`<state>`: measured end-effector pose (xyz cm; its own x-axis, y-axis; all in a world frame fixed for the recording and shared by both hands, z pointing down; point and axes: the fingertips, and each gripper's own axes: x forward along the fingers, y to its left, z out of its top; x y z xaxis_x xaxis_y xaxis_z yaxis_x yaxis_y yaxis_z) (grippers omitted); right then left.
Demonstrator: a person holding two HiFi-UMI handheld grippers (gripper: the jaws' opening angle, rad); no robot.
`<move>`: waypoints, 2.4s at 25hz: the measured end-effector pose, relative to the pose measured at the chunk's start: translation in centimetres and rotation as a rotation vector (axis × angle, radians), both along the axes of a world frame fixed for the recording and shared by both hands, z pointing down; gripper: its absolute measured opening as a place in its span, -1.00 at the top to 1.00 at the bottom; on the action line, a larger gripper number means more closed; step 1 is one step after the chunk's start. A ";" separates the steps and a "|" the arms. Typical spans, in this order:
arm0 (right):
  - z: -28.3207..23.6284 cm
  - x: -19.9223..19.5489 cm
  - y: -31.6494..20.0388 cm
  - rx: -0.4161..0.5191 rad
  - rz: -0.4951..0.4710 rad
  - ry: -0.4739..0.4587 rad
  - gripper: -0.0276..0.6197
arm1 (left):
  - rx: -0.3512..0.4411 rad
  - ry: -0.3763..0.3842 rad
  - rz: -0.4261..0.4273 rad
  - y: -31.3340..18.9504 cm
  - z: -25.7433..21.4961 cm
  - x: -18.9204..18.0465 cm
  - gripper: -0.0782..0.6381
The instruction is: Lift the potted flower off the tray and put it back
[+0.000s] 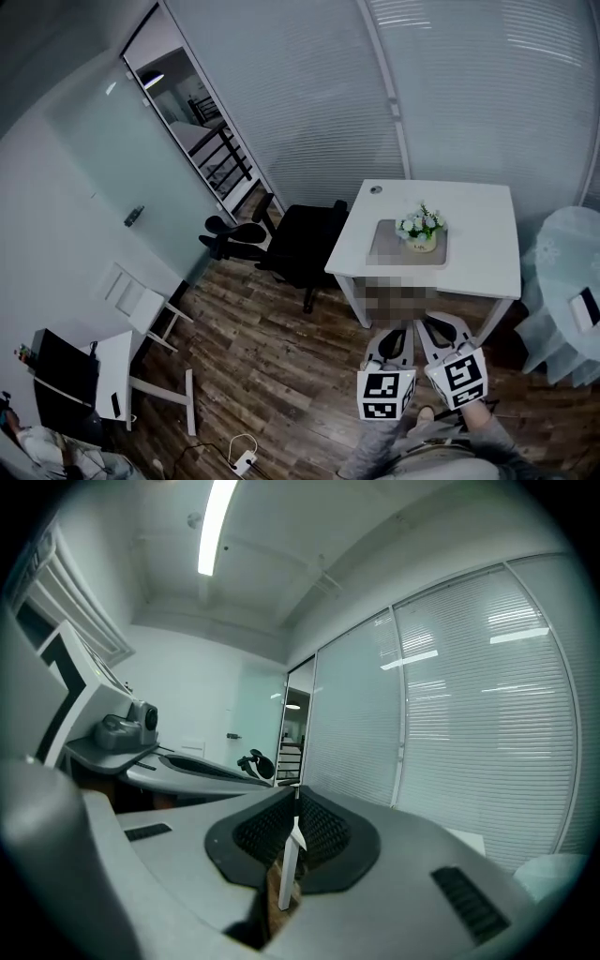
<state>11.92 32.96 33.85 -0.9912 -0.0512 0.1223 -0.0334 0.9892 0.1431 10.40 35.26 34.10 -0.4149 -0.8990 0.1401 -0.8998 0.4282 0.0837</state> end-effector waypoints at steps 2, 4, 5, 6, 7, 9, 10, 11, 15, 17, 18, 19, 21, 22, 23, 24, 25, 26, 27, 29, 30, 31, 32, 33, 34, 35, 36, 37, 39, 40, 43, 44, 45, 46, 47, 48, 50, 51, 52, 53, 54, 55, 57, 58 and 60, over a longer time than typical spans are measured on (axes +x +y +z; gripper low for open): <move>-0.1 -0.3 -0.9 -0.008 -0.009 -0.002 0.84 | -0.001 0.003 -0.006 -1.0 0.1 -0.4 0.75; 0.1 -0.4 -1.4 -0.025 -0.019 0.002 0.84 | -0.002 0.005 -0.010 -1.8 0.3 -0.6 0.75; 0.2 -0.4 -1.8 -0.029 -0.019 0.003 0.84 | -0.003 0.006 -0.011 -2.1 0.4 -0.7 0.75; 0.3 -0.5 -2.2 -0.031 -0.018 0.003 0.84 | -0.003 0.006 -0.011 -2.5 0.4 -0.8 0.75; 0.3 -0.6 -2.6 -0.032 -0.016 0.003 0.84 | -0.004 0.009 -0.010 -2.9 0.5 -0.9 0.75; 0.4 -0.8 -3.2 -0.035 -0.012 0.006 0.84 | -0.007 0.016 -0.006 -3.5 0.6 -1.1 0.75; 0.5 -0.8 -3.6 -0.036 -0.008 0.006 0.84 | -0.008 0.017 -0.003 -3.8 0.6 -1.1 0.75; 0.5 -0.8 -4.1 -0.037 -0.001 0.005 0.84 | -0.008 0.017 0.002 -4.2 0.7 -1.2 0.75; 0.7 -0.6 -5.8 -0.050 0.051 0.002 0.84 | -0.011 0.019 0.034 -5.5 1.0 -1.3 0.75; 0.7 -1.0 -6.4 -0.050 0.074 0.002 0.84 | -0.011 0.018 0.053 -6.1 1.0 -1.7 0.75; 0.8 -1.2 -6.7 -0.050 0.085 0.002 0.84 | -0.011 0.019 0.064 -6.4 1.1 -2.0 0.75; 0.8 -1.4 -7.0 -0.052 0.098 0.001 0.84 | -0.010 0.019 0.076 -6.8 1.2 -2.2 0.75; 0.9 -1.9 -7.6 -0.053 0.126 0.001 0.84 | -0.008 0.017 0.104 -7.4 1.3 -2.7 0.75; 0.9 -2.3 -7.9 -0.053 0.140 0.000 0.84 | -0.007 0.016 0.121 -7.8 1.3 -3.0 0.75; 0.9 -2.8 -8.2 -0.054 0.155 0.000 0.84 | -0.008 0.014 0.137 -8.1 1.4 -3.4 0.75; 0.9 -3.3 -8.5 -0.053 0.170 0.000 0.84 | -0.009 0.014 0.152 -8.5 1.4 -4.0 0.75; 0.8 -4.0 -8.8 -0.051 0.184 0.002 0.84 | -0.008 0.014 0.167 -8.8 1.3 -4.6 0.75; 0.8 -4.7 -9.0 -0.048 0.195 0.005 0.84 | -0.006 0.015 0.181 -9.1 1.2 -5.2 0.75; 0.7 -5.3 -9.1 -0.045 0.206 0.008 0.84 | -0.005 0.017 0.195 -9.3 1.2 -5.9 0.75; 0.7 -6.6 -9.3 -0.041 0.228 0.012 0.84 | -0.008 0.024 0.221 -9.7 1.4 -7.1 0.75; 0.8 -7.2 -9.5 -0.040 0.239 0.013 0.84 | -0.011 0.026 0.233 -9.8 1.6 -7.8 0.75; 0.8 -7.9 -9.6 -0.039 0.248 0.014 0.84 | -0.014 0.027 0.243 -9.9 1.7 -8.6 0.75; 0.9 -8.6 -9.7 -0.039 0.257 0.015 0.84 | -0.016 0.028 0.252 -10.0 1.8 -9.3 0.75; 1.0 -9.3 -9.7 -0.040 0.265 0.017 0.84 | -0.017 0.028 0.260 -10.0 1.9 -10.1 0.75; 1.2 -10.0 -9.8 -0.041 0.273 0.019 0.84 | -0.017 0.027 0.268 -10.0 2.0 -10.9 0.75; 1.4 -10.8 -9.8 -0.042 0.280 0.020 0.84 | -0.017 0.026 0.276 -10.1 2.0 -11.6 0.75; 1.5 -11.6 -9.8 -0.042 0.286 0.019 0.84 | -0.017 0.025 0.286 -10.1 2.1 -12.4 0.75; 1.5 -12.5 -9.8 -0.043 0.292 0.018 0.84 | -0.019 0.023 0.296 -10.2 2.2 -13.2 0.75; 1.6 -14.4 -9.7 -0.041 0.301 0.016 0.84 | -0.023 0.019 0.317 -10.4 2.3 -14.8 0.75; 1.6 -15.2 -9.8 -0.040 0.309 0.016 0.84 | -0.025 0.018 0.329 -10.6 2.4 -15.5 0.75; 2.1 -16.7 -10.1 -0.033 0.345 0.023 0.84 | -0.026 0.023 0.364 -11.1 2.8 -17.2 0.75; 2.2 -17.0 -10.3 -0.032 0.359 0.027 0.84 | -0.025 0.024 0.375 -11.3 2.9 -17.6 0.75; 2.4 -17.2 -10.6 -0.033 0.373 0.030 0.84 | -0.024 0.026 0.387 -11.5 3.0 -17.8 0.75; 2.7 -17.3 -10.9 -0.036 0.389 0.033 0.84 | -0.025 0.028 0.400 -11.8 3.2 -17.9 0.75; 2.9 -17.3 -11.2 -0.040 0.405 0.037 0.84 | -0.026 0.032 0.416 -12.1 3.4 -17.9 0.75; 3.1 -17.2 -11.6 -0.043 0.420 0.041 0.84 | -0.028 0.037 0.431 -12.5 3.6 -17.9 0.75; 3.4 -17.3 -12.2 -0.049 0.447 0.049 0.84 | -0.032 0.047 0.457 -13.2 4.0 -18.0 0.75; 3.5 -17.4 -12.5 -0.051 0.458 0.051 0.84 | -0.034 0.050 0.468 -13.6 4.1 -18.1 0.75; 3.5 -17.4 -12.9 -0.053 0.469 0.054 0.84 | -0.035 0.053 0.476 -14.0 4.1 -18.3 0.75; 3.6 -17.5 -13.4 -0.055 0.479 0.057 0.84 | -0.038 0.056 0.483 -14.4 4.2 -18.4 0.75; 3.7 -17.5 -13.8 -0.059 0.487 0.062 0.84 | -0.040 0.061 0.488 -14.8 4.3 -18.6 0.75; 3.8 -17.6 -14.3 -0.061 0.493 0.066 0.84 | -0.042 0.066 0.492 -15.3 4.4 -18.7 0.75; 3.8 -18.1 -15.4 -0.065 0.496 0.072 0.84 | -0.044 0.072 0.495 -16.3 4.5 -19.2 0.75; 3.8 -18.4 -15.9 -0.065 0.494 0.073 0.84 | -0.044 0.073 0.494 -16.8 4.5 -19.5 0.75; 3.8 -19.2 -17.0 -0.063 0.484 0.073 0.84 | -0.044 0.074 0.484 -17.9 4.5 -20.3 0.75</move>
